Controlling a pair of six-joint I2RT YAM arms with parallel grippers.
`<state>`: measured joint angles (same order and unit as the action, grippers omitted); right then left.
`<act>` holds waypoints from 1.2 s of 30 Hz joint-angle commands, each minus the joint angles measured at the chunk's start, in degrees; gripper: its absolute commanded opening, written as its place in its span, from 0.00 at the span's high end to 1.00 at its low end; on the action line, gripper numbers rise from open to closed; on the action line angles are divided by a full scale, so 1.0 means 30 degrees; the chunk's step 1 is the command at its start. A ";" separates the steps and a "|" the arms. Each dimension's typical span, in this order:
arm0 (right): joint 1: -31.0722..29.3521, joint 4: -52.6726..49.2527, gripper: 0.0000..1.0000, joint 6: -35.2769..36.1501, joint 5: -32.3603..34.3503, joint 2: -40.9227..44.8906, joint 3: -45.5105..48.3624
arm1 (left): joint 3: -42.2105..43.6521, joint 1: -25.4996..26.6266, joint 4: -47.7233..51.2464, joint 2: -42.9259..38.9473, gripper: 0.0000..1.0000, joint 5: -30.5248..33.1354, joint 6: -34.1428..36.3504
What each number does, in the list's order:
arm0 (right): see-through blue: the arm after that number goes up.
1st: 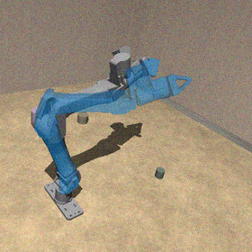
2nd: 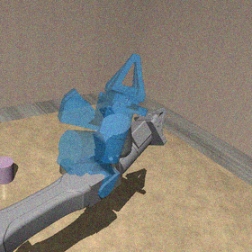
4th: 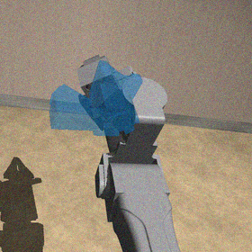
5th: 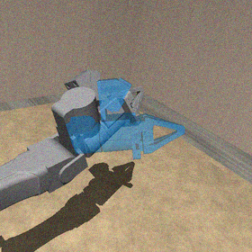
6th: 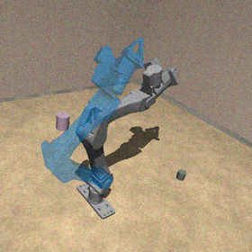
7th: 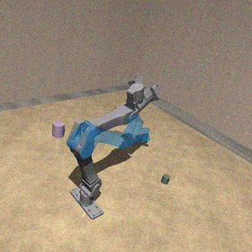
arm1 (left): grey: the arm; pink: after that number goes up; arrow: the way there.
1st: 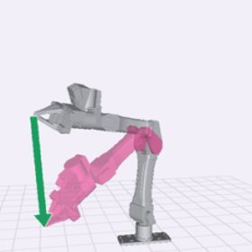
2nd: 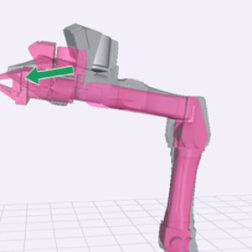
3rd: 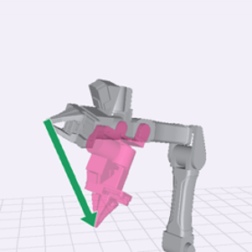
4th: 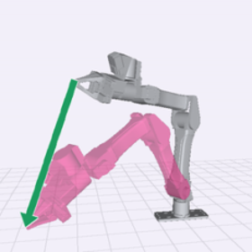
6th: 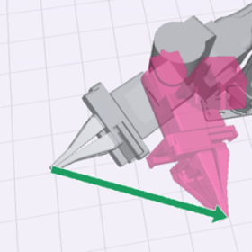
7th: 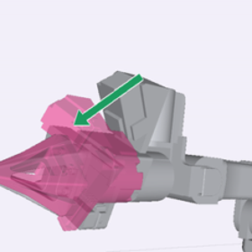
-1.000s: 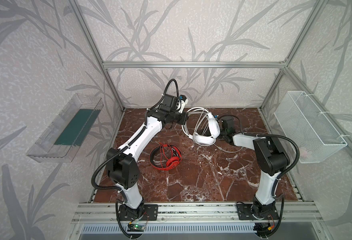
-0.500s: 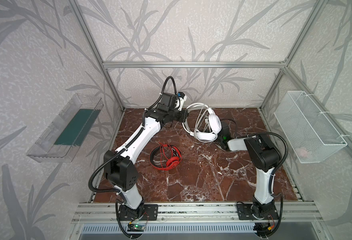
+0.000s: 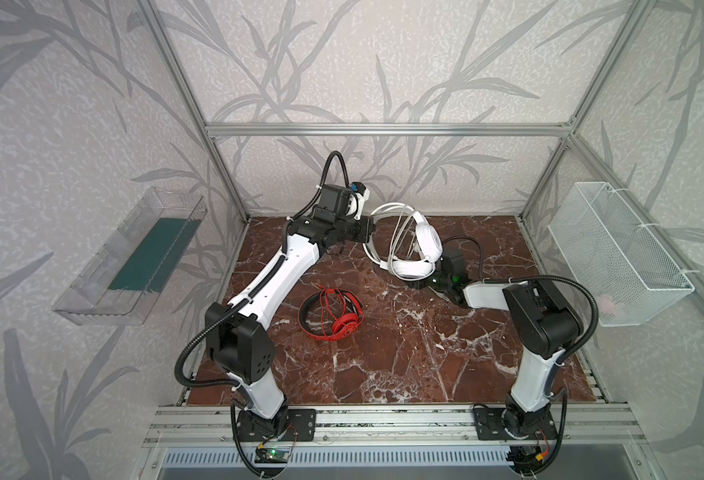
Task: Wrap the headphones
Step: 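Reach the right gripper down to the grey cable on the table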
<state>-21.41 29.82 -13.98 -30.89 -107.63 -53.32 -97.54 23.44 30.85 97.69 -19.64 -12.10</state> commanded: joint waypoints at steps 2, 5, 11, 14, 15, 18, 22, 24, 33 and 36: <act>-0.0071 -0.4300 0.45 0.3292 0.1631 0.0374 -0.1050 | -0.1468 -0.0094 -0.0881 -0.1369 1.00 -0.0427 -0.1136; -0.0071 -0.5689 0.44 0.4016 0.2137 0.0042 -0.1853 | -0.1818 -0.0131 -0.0549 -0.1383 1.00 -0.0411 -0.1140; -0.0071 -0.6325 0.44 0.4075 0.3213 -0.0776 -0.2739 | -0.2058 -0.0109 -0.0321 -0.1508 1.00 -0.0398 -0.1186; -0.0089 -0.6741 0.43 0.4059 0.3887 -0.1206 -0.3269 | -0.2106 -0.0097 -0.0279 -0.1602 1.00 -0.0422 -0.1258; -0.0071 -0.6928 0.43 0.4031 0.4081 -0.1362 -0.3488 | -0.2116 -0.0111 -0.0293 -0.1625 1.00 -0.0426 -0.1266; -0.0096 -0.7436 0.44 0.3901 0.4318 -0.1857 -0.4063 | -0.2233 -0.0109 -0.0150 -0.1655 1.00 -0.0337 -0.1252; -0.0201 -0.7606 0.44 0.3819 0.3590 -0.2437 -0.4463 | -0.2314 -0.0109 -0.0121 -0.1626 1.00 -0.0293 -0.1270; -0.0297 -0.7581 0.44 0.3818 0.3531 -0.2572 -0.4463 | -0.2391 -0.0109 -0.0132 -0.1571 1.00 -0.0281 -0.1306; -0.0334 -0.8594 0.49 0.3010 0.4611 -0.3204 -0.4979 | -0.2791 -0.0109 0.0239 -0.1508 1.00 -0.0100 -0.1241; -0.0331 -0.8477 0.49 0.3068 0.4803 -0.3261 -0.5104 | -0.2773 -0.0112 0.0377 -0.1553 1.00 -0.0053 -0.1241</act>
<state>-22.15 5.61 -4.29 -17.87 -116.33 -67.40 -103.35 23.18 32.82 95.44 -19.25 -14.02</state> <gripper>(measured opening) 0.512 0.049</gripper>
